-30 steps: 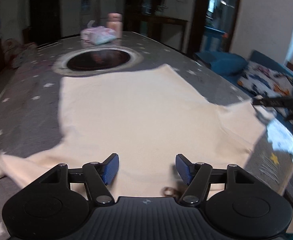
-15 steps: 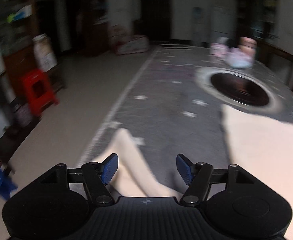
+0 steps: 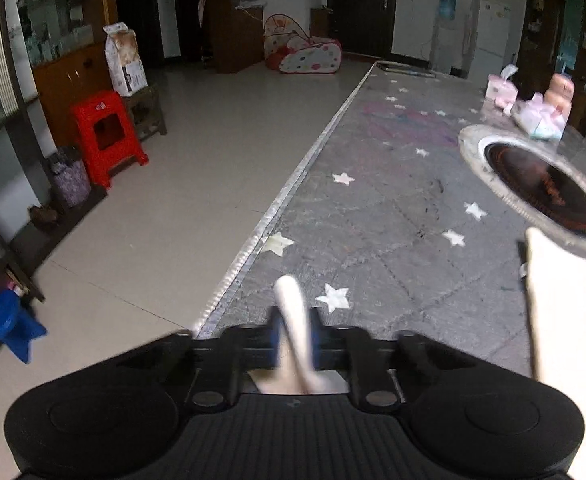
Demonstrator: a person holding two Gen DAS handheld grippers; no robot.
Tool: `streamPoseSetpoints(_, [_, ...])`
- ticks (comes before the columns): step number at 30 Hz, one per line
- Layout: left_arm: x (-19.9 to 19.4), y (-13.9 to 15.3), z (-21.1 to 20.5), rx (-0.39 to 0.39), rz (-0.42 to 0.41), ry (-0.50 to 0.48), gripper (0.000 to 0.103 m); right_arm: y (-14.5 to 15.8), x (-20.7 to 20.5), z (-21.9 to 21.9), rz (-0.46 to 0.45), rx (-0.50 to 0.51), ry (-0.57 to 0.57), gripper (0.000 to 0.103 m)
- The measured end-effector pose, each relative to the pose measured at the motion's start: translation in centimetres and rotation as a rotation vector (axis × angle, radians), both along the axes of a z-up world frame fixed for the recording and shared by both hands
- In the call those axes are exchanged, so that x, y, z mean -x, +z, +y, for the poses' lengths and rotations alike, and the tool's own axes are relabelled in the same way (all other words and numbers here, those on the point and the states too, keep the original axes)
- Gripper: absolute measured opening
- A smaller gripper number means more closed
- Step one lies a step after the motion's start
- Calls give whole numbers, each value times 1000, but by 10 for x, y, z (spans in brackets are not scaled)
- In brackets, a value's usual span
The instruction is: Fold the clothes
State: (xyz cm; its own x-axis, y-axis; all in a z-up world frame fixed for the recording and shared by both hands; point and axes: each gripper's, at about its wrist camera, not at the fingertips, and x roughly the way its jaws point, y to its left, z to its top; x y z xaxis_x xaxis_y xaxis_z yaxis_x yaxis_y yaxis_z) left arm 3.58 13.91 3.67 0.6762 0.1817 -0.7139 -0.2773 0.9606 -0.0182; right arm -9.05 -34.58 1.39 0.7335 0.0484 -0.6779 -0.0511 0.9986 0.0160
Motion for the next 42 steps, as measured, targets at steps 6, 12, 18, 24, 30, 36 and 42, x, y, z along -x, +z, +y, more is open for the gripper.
streamPoseSetpoints(6, [45,33,21,140,-237,-67,5,-4,-3,2,5,-4,5,51])
streamPoseSetpoints(12, [82,19,50,143,-254,-57,8,-4,-4,2,7,-3,11,52])
streamPoseSetpoints(18, [83,-12,61,-67,-68,35,15,-2,-6,3,14,8,20,53])
streamPoseSetpoints(24, [90,0,48,-7,-95,-9,15,3,-5,7,14,17,39,53])
streamPoseSetpoints(30, [90,-3,-4,74,-80,-227,24,12,-1,20,-1,10,99,54])
streamPoseSetpoints(36, [88,-12,-48,57,-64,-356,36,17,7,45,-2,-21,209,54])
streamPoseSetpoints(42, [92,-19,-72,-23,-78,-422,40,14,20,75,14,-18,322,55])
